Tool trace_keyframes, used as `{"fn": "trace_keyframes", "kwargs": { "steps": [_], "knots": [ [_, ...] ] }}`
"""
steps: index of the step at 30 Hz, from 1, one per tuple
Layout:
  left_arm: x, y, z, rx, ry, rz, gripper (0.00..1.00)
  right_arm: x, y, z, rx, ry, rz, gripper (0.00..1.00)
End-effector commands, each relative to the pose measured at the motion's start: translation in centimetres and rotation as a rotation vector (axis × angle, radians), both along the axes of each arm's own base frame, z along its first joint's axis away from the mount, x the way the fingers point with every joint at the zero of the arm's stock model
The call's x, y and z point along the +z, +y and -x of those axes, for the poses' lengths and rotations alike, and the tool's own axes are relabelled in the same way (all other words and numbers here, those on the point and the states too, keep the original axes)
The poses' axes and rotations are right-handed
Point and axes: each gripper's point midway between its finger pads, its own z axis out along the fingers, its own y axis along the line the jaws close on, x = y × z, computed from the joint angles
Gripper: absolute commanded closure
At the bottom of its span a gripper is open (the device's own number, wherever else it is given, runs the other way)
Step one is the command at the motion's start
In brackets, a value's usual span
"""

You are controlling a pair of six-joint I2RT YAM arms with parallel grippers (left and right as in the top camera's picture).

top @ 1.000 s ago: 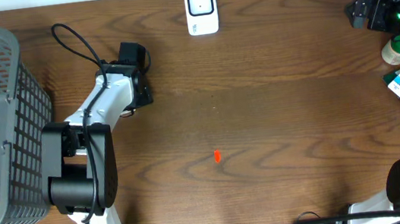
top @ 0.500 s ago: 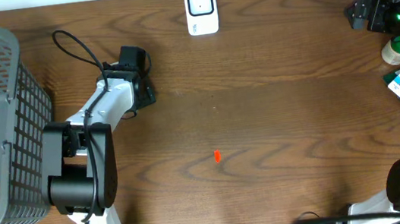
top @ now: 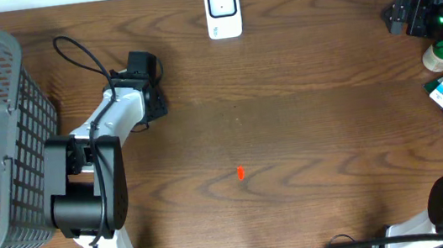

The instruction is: Scan the item barcode

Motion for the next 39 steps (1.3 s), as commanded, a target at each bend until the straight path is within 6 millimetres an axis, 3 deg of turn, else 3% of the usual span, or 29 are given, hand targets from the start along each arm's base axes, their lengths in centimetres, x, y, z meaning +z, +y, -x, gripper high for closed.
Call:
{"fn": "trace_keyframes", "kwargs": {
  "steps": [1, 8, 16, 23, 29, 39],
  "knots": [
    [-1.0, -0.1, 0.8, -0.003, 0.031, 0.023, 0.25, -0.1, 0.4, -0.1, 0.017, 0.003, 0.008, 0.01],
    [-1.0, -0.3, 0.9, -0.007, 0.033, 0.035, 0.37, -0.1, 0.4, -0.1, 0.017, 0.002, 0.008, 0.01],
    [-0.7, -1.3, 0.6, -0.018, 0.023, 0.092, 0.37, -0.3, -0.2, -0.1, -0.005, 0.011, 0.035, 0.01],
    [1.1, -1.4, 0.2, -0.020, -0.022, 0.098, 0.37, -0.4, -0.4, 0.0, -0.013, 0.015, 0.044, 0.01],
    [5.1, -3.5, -0.8, -0.071, -0.115, 0.219, 0.37, -0.4, -0.4, -0.1, -0.013, 0.014, 0.045, 0.01],
    [16.7, -11.2, -1.8, -0.351, -0.387, 0.626, 0.38, -0.5, -0.8, 0.0, -0.021, 0.019, 0.067, 0.01]
  ]
}}
